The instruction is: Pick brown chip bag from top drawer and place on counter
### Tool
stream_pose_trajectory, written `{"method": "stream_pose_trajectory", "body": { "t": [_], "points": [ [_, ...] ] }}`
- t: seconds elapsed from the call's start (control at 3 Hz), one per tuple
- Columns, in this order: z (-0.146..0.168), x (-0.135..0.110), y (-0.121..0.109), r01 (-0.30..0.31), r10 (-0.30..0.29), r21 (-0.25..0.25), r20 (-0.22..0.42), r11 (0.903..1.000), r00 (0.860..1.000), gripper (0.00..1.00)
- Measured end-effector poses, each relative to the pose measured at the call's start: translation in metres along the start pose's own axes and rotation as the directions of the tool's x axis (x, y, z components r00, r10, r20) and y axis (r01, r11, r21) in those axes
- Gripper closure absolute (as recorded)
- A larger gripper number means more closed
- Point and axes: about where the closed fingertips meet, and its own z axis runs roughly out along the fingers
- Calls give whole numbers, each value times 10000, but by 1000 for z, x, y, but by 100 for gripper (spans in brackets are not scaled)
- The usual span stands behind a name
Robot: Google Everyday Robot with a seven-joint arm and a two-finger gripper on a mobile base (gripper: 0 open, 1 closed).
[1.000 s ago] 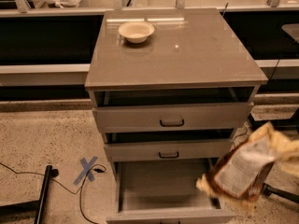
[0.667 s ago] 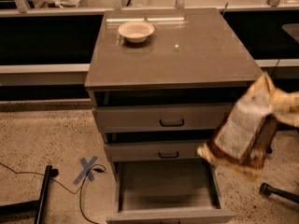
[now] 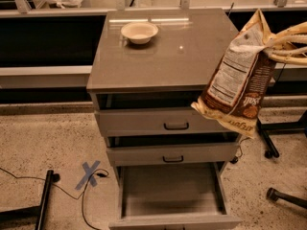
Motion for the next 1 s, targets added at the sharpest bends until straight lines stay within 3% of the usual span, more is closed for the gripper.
{"method": "stream_pose_trajectory", "body": {
  "t": [0.33,0.67,1.0],
  "points": [
    [0,0,0,0,0,0,0,10000,10000,100],
    [22,15,-11,85,-84,-159,88,9998,9999,100],
    [69,59,-44,216,-214,-288,87,9994,9997,100]
  ]
}}
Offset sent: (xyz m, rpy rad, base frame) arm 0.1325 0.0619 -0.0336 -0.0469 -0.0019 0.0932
